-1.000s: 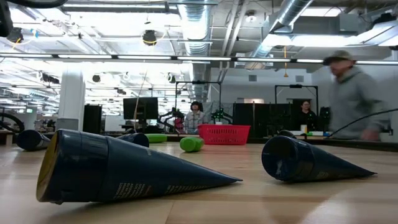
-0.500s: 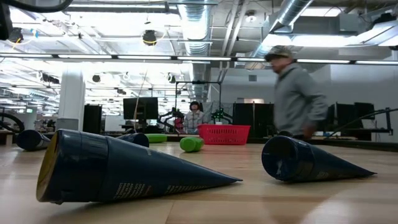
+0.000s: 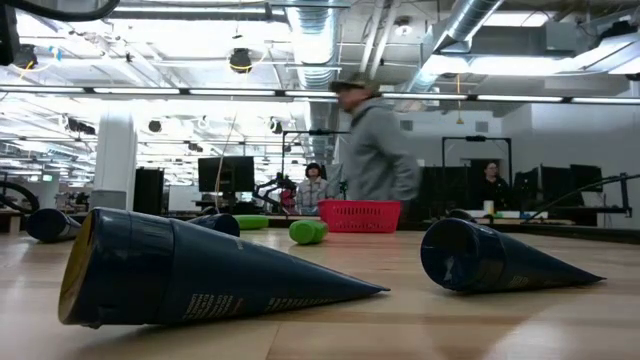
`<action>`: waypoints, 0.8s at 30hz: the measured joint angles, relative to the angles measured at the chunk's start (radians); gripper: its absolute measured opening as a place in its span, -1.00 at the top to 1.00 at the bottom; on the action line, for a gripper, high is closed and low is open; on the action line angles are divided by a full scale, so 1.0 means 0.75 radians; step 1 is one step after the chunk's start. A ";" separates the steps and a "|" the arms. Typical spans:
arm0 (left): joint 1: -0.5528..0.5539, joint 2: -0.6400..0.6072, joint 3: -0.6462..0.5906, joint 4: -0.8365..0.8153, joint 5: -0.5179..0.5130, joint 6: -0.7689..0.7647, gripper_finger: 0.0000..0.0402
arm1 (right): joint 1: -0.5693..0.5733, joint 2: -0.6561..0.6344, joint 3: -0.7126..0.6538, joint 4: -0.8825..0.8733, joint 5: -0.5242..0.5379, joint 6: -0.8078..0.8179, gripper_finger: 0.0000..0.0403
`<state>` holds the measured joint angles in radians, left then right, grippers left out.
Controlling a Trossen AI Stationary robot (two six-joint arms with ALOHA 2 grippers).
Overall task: Pick & Place Travel size toiletries
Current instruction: Put the green shampoo into the yellow bin
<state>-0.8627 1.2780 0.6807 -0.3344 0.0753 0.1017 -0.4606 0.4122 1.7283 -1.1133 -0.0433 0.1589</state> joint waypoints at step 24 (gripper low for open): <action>0.469 -0.221 0.041 0.007 -0.646 -0.588 -0.39 | 0.000 0.001 0.001 0.025 -0.001 0.014 0.37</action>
<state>-0.5108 1.1125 0.7113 -0.3290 -0.4092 -0.3397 -0.4603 0.4126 1.7287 -1.0947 -0.0437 0.1692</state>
